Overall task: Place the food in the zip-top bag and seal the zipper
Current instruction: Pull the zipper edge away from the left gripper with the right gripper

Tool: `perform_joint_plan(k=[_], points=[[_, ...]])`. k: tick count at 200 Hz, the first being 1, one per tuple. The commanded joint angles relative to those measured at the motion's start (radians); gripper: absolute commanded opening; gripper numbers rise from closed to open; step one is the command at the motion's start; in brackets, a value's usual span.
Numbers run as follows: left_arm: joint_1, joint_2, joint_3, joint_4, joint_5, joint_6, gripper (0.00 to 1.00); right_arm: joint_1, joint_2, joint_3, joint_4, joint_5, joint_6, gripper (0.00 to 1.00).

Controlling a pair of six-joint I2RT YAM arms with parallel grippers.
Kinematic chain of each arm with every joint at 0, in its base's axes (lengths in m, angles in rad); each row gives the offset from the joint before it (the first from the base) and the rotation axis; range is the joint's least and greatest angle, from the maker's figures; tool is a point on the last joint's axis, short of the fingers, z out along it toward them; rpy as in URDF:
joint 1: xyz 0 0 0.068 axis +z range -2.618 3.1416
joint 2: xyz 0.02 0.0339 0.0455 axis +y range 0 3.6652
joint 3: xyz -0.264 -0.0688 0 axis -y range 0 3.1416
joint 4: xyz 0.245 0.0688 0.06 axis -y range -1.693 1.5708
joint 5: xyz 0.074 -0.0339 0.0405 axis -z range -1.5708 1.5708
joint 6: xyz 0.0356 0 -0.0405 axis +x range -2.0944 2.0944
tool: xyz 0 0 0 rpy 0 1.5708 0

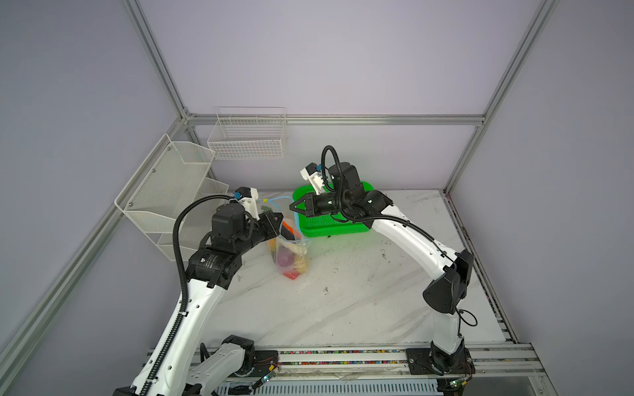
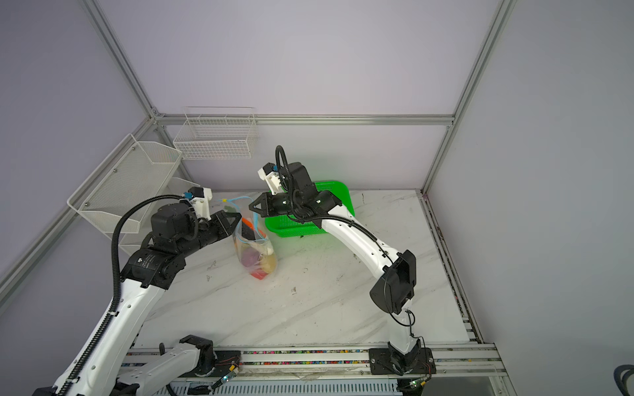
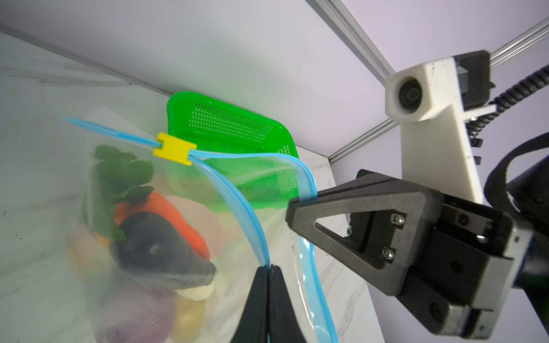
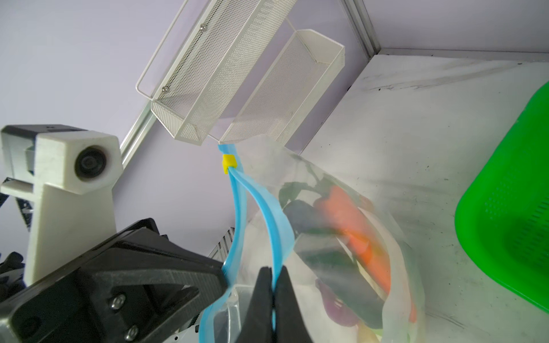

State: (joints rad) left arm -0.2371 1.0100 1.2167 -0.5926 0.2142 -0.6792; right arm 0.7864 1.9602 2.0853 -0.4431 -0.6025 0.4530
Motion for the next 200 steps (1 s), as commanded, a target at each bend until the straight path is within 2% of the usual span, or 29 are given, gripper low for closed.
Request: perform_joint_plan(k=[1, 22, 46, 74, 83, 99, 111, 120, 133, 157, 165, 182, 200], points=[[-0.005, -0.002, -0.047, 0.042, -0.028, 0.000, 0.00, 0.002, 0.006, -0.008, 0.026, -0.015, -0.041, 0.02], [-0.005, 0.008, -0.062, 0.047, -0.030, -0.001, 0.00, 0.002, 0.018, -0.017, 0.027, -0.018, -0.053, 0.06], [-0.004, 0.014, -0.067, 0.056, -0.031, 0.004, 0.00, 0.001, 0.023, -0.012, 0.030, -0.019, -0.063, 0.14], [-0.003, 0.023, -0.060, 0.066, -0.026, 0.005, 0.00, -0.005, 0.004, 0.012, 0.027, 0.012, -0.094, 0.32], [-0.003, 0.027, -0.061, 0.068, -0.023, 0.006, 0.00, -0.007, -0.010, 0.012, 0.027, 0.028, -0.114, 0.40], [-0.004, 0.030, -0.060, 0.073, -0.024, 0.005, 0.00, -0.007, -0.070, -0.027, 0.030, 0.053, -0.207, 0.53], [-0.005, 0.030, -0.065, 0.081, -0.021, 0.005, 0.00, -0.006, -0.153, -0.129, 0.075, 0.104, -0.304, 0.62], [-0.003, 0.030, -0.065, 0.087, -0.018, 0.006, 0.00, -0.006, -0.244, -0.262, 0.177, 0.121, -0.351, 0.67], [-0.004, 0.033, -0.062, 0.091, -0.014, 0.005, 0.00, -0.006, -0.371, -0.473, 0.376, 0.122, -0.430, 0.67], [-0.004, 0.036, -0.055, 0.096, -0.006, 0.007, 0.00, -0.005, -0.597, -0.865, 0.735, 0.112, -0.652, 0.68], [-0.003, 0.036, -0.054, 0.096, -0.002, 0.008, 0.00, -0.006, -0.662, -0.968, 0.828, 0.106, -0.710, 0.71], [-0.004, 0.035, -0.055, 0.096, -0.001, 0.009, 0.00, -0.006, -0.724, -1.120, 0.978, 0.118, -0.776, 0.75], [-0.003, 0.030, -0.057, 0.097, -0.002, 0.007, 0.00, -0.005, -0.714, -1.166, 1.013, 0.136, -0.802, 0.75]])
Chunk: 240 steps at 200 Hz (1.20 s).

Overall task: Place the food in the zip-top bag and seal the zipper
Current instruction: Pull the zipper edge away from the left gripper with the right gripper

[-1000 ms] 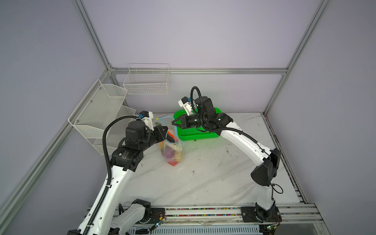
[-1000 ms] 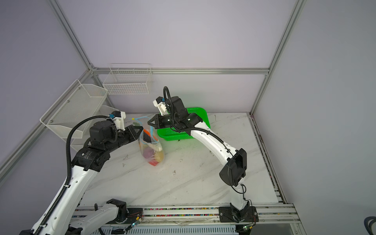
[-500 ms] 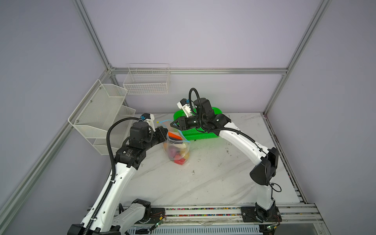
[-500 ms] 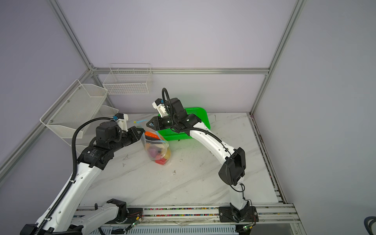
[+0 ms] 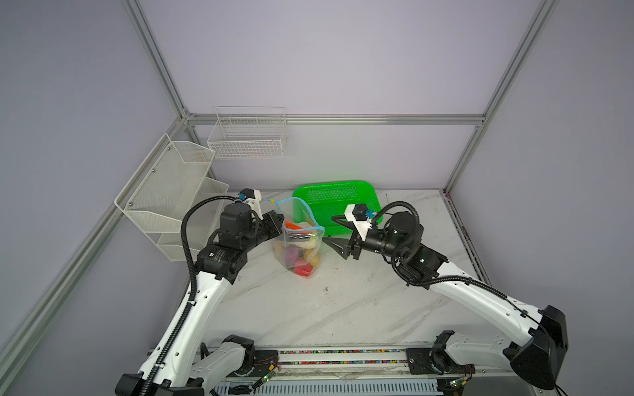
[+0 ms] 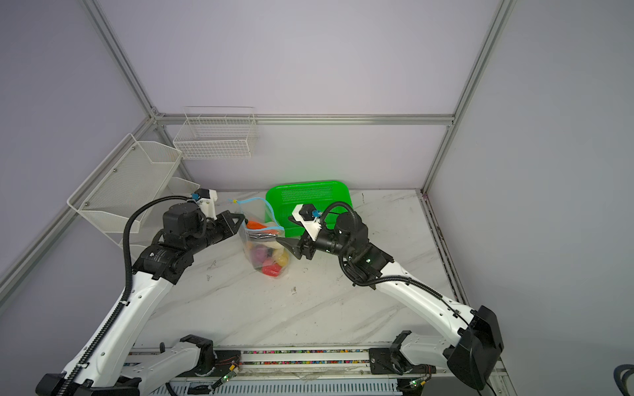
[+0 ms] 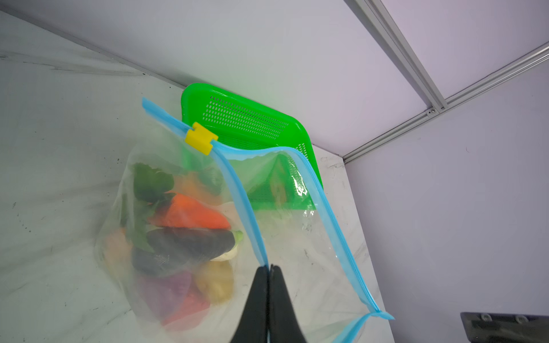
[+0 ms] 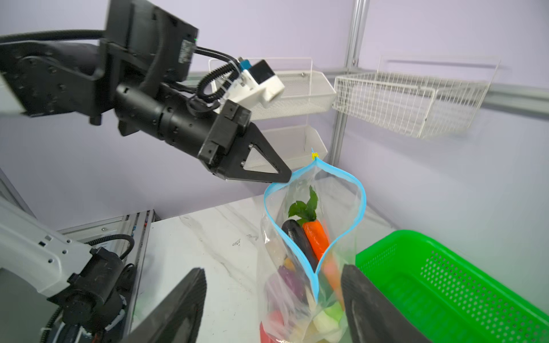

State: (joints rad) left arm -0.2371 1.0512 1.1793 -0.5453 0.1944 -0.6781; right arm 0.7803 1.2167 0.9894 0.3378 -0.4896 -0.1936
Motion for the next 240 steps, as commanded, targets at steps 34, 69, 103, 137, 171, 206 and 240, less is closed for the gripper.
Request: perform_joint_plan(k=[34, 69, 103, 137, 171, 206, 240], points=[[-0.004, -0.013, -0.023, 0.050, 0.022, 0.007, 0.00, 0.000, 0.101, -0.115, 0.331, 0.028, -0.168, 0.65], [-0.004, -0.014, -0.027, 0.050, 0.022, 0.009, 0.00, -0.001, 0.184, -0.113, 0.416, 0.036, -0.152, 0.54], [-0.004, -0.017, -0.028, 0.051, 0.021, 0.011, 0.00, -0.001, 0.252, -0.082, 0.461, 0.013, -0.128, 0.44], [-0.004, -0.019, -0.030, 0.051, 0.021, 0.015, 0.00, -0.003, 0.276, -0.069, 0.482, 0.010, -0.120, 0.33], [-0.003, -0.022, -0.030, 0.050, 0.019, 0.018, 0.00, -0.004, 0.268, -0.073, 0.501, 0.016, -0.110, 0.28], [-0.004, -0.020, -0.029, 0.049, 0.019, 0.019, 0.00, -0.004, 0.273, -0.069, 0.516, 0.020, -0.095, 0.26], [-0.004, -0.025, -0.026, 0.049, 0.013, 0.023, 0.00, -0.004, 0.269, -0.074, 0.534, 0.019, -0.078, 0.22]])
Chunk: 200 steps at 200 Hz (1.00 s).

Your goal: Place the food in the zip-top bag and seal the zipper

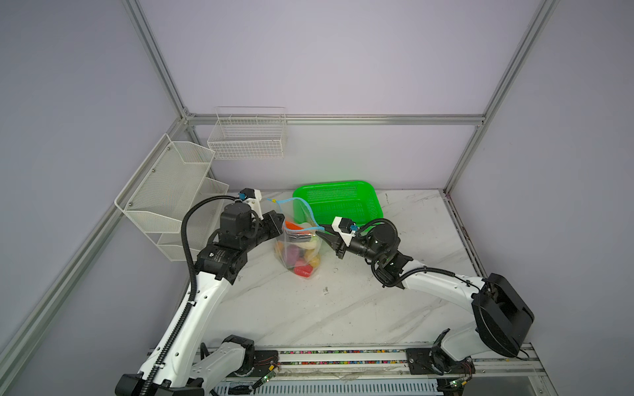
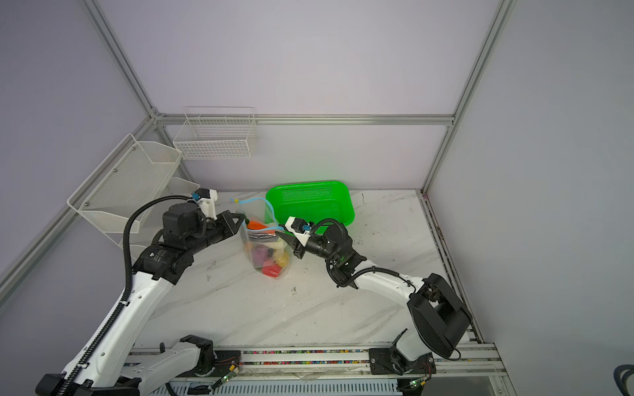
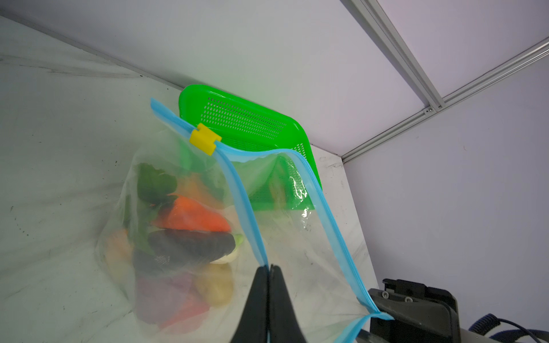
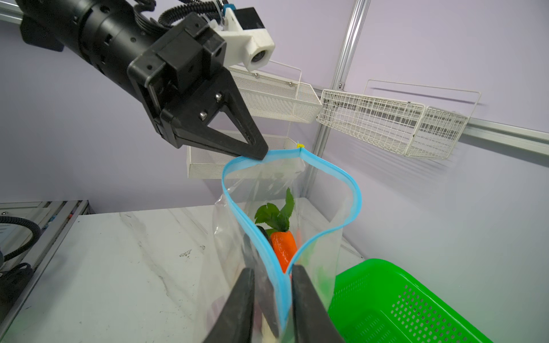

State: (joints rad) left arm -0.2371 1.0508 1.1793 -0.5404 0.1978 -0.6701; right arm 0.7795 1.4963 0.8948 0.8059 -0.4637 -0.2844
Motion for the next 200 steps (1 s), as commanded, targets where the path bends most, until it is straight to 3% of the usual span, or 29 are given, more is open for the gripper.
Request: perform_joint_plan(k=[1, 41, 79, 140, 153, 166, 186, 200], points=[[-0.004, -0.025, -0.025, 0.044, 0.009, 0.015, 0.00, -0.003, -0.010, 0.021, 0.066, -0.007, 0.013, 0.22], [-0.003, -0.025, -0.020, 0.036, 0.006, 0.018, 0.00, -0.003, -0.019, 0.022, 0.064, -0.018, 0.014, 0.09], [-0.003, -0.034, 0.000, 0.022, 0.006, 0.024, 0.00, -0.008, -0.042, 0.032, 0.064, -0.002, 0.003, 0.08], [-0.011, -0.055, -0.001, 0.020, 0.024, 0.012, 0.02, -0.083, -0.066, 0.079, -0.003, -0.149, 0.029, 0.03], [-0.022, -0.061, -0.006, 0.019, 0.020, 0.016, 0.09, -0.102, -0.073, 0.098, -0.063, -0.184, 0.009, 0.03], [-0.027, -0.068, -0.016, 0.025, 0.015, 0.025, 0.22, -0.120, -0.075, 0.101, -0.089, -0.214, -0.005, 0.02], [-0.031, -0.082, -0.034, 0.051, 0.014, 0.069, 0.54, -0.153, -0.083, 0.110, -0.144, -0.271, -0.065, 0.02], [-0.030, -0.097, -0.051, 0.079, 0.001, 0.124, 0.68, -0.186, -0.087, 0.127, -0.194, -0.310, -0.114, 0.02]])
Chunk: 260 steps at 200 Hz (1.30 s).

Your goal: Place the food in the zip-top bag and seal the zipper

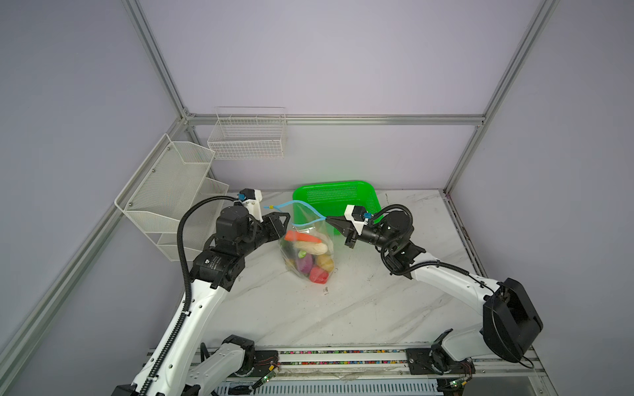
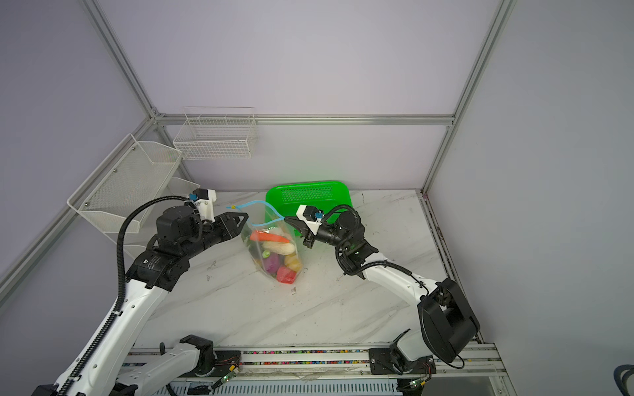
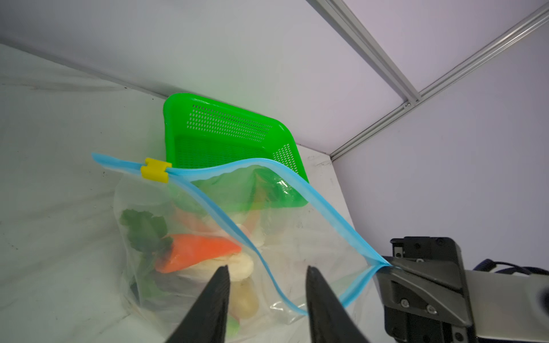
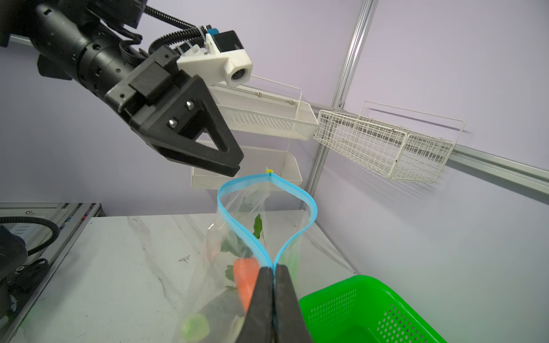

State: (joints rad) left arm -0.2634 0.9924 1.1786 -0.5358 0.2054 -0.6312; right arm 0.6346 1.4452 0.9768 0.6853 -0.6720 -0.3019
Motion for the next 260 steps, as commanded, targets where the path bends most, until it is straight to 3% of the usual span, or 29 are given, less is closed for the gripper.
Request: perform_joint_plan(k=[1, 16, 45, 62, 89, 130, 193, 216, 260], points=[[-0.004, -0.040, -0.050, 0.077, -0.007, 0.089, 0.69, -0.043, -0.035, 0.045, -0.076, -0.104, -0.100, 0.02], [-0.003, -0.055, -0.061, 0.117, -0.006, 0.160, 0.78, -0.082, -0.029, 0.071, -0.105, -0.155, -0.118, 0.01], [0.007, -0.084, -0.098, 0.210, -0.006, 0.260, 0.79, -0.169, 0.000, 0.135, -0.194, -0.286, -0.164, 0.01], [0.056, -0.125, -0.136, 0.253, 0.034, 0.339, 0.79, -0.209, 0.019, 0.169, -0.285, -0.352, -0.225, 0.01], [0.187, -0.230, -0.320, 0.474, 0.191, 0.396, 0.78, -0.251, 0.058, 0.198, -0.375, -0.427, -0.334, 0.01], [0.197, -0.286, -0.594, 0.774, 0.356, 0.558, 0.84, -0.312, 0.124, 0.228, -0.374, -0.556, -0.375, 0.00], [0.272, -0.047, -0.552, 0.904, 0.379, 0.677, 0.88, -0.350, 0.174, 0.247, -0.375, -0.637, -0.425, 0.00], [0.310, 0.067, -0.494, 0.934, 0.466, 0.682, 0.88, -0.364, 0.169, 0.245, -0.374, -0.654, -0.427, 0.00], [0.400, 0.205, -0.454, 1.093, 0.661, 0.571, 0.85, -0.369, 0.160, 0.244, -0.381, -0.654, -0.438, 0.00]])
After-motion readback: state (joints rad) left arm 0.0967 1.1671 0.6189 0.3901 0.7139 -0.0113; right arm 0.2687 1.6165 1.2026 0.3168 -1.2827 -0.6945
